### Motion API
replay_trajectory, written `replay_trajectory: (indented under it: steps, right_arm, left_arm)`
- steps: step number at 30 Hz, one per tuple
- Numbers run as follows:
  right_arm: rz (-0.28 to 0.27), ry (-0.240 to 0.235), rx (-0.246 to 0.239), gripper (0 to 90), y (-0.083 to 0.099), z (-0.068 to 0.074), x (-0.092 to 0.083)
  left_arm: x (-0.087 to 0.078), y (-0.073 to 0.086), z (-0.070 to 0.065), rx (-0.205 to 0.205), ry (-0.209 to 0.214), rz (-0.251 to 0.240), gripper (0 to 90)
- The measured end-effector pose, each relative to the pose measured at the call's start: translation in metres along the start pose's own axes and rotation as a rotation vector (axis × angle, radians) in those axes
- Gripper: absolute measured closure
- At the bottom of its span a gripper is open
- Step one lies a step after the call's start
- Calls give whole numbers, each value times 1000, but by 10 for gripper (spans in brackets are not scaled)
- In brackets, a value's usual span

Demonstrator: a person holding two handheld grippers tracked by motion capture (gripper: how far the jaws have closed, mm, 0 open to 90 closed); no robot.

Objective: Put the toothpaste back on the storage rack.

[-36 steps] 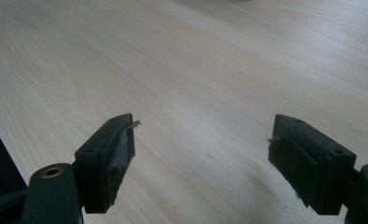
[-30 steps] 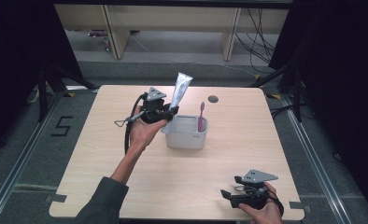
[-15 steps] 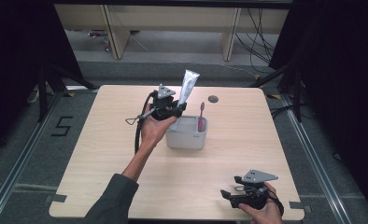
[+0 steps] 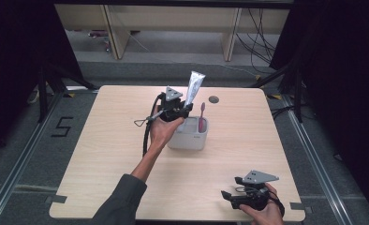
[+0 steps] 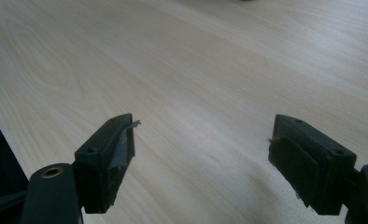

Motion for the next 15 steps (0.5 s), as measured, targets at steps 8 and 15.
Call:
replay_trajectory:
  steps: [8,15]
  right_arm:
    - [-1,-2,5,230,0,0,0]
    - [-1,-9,1,231,0,0,0]
  left_arm:
    - [9,8,-2,-5,2,-7,711]
    - [14,17,-2,-13,2,5,707]
Point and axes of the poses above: each handheld gripper's, and its own axes: x roughly forward along the jaws, y roughly out of its underside, z roughly to its left, the point moved 1 cm from there along x, roughly forward along the jaws, and after that the axes turned 6 degrees about -y, right-handed, at the moved point
